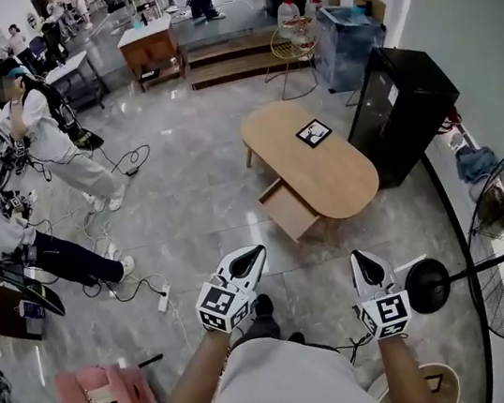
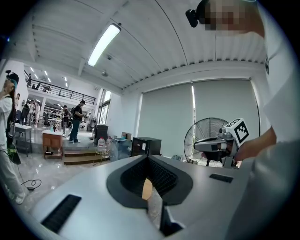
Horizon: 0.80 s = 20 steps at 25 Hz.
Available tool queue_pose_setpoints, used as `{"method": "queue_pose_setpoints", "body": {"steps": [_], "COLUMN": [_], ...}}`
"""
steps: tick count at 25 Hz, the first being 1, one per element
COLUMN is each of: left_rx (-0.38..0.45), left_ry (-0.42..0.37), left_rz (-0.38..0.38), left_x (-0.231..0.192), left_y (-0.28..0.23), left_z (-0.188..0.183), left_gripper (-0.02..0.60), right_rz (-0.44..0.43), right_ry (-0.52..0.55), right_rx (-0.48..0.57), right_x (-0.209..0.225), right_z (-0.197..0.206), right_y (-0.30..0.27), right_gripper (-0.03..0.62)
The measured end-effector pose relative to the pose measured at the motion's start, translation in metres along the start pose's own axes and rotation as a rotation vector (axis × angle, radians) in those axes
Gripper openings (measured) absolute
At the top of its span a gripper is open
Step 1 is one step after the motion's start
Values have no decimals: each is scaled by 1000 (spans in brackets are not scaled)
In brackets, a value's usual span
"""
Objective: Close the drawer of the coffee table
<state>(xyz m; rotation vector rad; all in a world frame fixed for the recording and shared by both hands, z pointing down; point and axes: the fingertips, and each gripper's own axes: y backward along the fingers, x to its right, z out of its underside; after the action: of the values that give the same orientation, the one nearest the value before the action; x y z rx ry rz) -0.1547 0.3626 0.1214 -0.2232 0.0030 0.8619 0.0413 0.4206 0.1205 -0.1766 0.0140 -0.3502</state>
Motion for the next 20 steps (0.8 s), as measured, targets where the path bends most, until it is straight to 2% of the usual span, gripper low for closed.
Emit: {"method": "queue_pose_setpoints", "body": {"steps": [8, 20], "left_rx": [-9, -28], "left_ry": [28, 15], "left_rz": [39, 125], "left_x": [-54, -132], "left_y": [-39, -104], "left_z": [-2, -12], "left_gripper": [6, 6], "right_rz": [52, 128], "right_ry": [-18, -19], "right_rx": [-34, -46], "right_x": [13, 37], "right_z": [0, -13], "right_y": [-52, -142], "right_gripper": [11, 11]}}
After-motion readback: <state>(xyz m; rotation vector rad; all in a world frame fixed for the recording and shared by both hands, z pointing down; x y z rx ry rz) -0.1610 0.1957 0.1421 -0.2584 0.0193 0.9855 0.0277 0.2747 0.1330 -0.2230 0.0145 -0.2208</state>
